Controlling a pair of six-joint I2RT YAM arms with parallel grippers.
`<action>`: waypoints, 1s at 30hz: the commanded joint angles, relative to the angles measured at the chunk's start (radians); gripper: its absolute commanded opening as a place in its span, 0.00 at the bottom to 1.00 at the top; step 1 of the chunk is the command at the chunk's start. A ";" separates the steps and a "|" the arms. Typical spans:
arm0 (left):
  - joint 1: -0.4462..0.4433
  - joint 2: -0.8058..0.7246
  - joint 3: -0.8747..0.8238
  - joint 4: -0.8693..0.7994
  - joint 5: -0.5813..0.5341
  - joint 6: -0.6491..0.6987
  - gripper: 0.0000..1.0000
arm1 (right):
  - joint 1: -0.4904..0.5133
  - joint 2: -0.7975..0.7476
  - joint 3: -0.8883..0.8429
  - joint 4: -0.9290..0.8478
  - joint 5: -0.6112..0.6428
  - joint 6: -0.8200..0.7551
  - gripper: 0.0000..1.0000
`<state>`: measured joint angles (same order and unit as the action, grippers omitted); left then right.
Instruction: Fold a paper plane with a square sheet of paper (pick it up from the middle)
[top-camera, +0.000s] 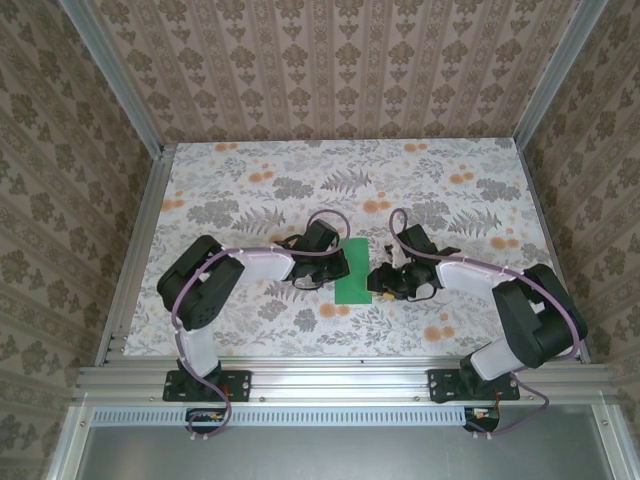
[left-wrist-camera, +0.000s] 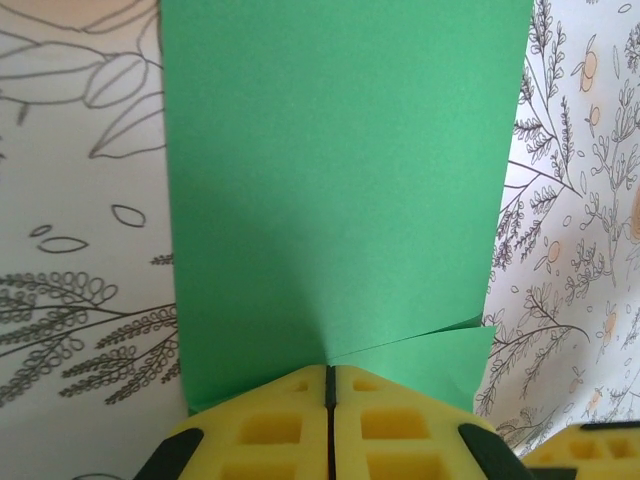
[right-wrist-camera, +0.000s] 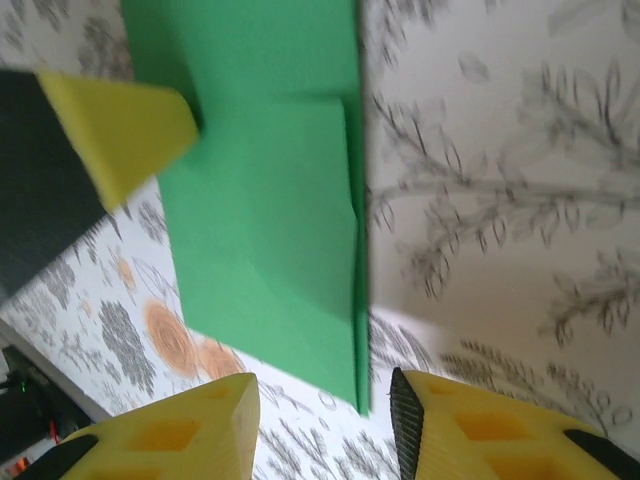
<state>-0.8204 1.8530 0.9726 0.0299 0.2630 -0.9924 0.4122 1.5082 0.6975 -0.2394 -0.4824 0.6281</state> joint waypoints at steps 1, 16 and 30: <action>-0.009 0.020 0.028 -0.045 -0.011 0.026 0.08 | -0.004 0.057 0.053 -0.013 0.048 -0.012 0.43; -0.010 0.018 0.027 -0.045 -0.011 0.024 0.08 | -0.002 0.169 0.076 0.106 -0.057 0.027 0.33; -0.010 0.007 0.029 -0.053 -0.018 0.023 0.08 | -0.006 0.169 0.063 0.172 -0.118 0.053 0.29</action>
<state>-0.8242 1.8534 0.9779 0.0109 0.2615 -0.9901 0.4038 1.6806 0.7704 -0.1001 -0.5591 0.6640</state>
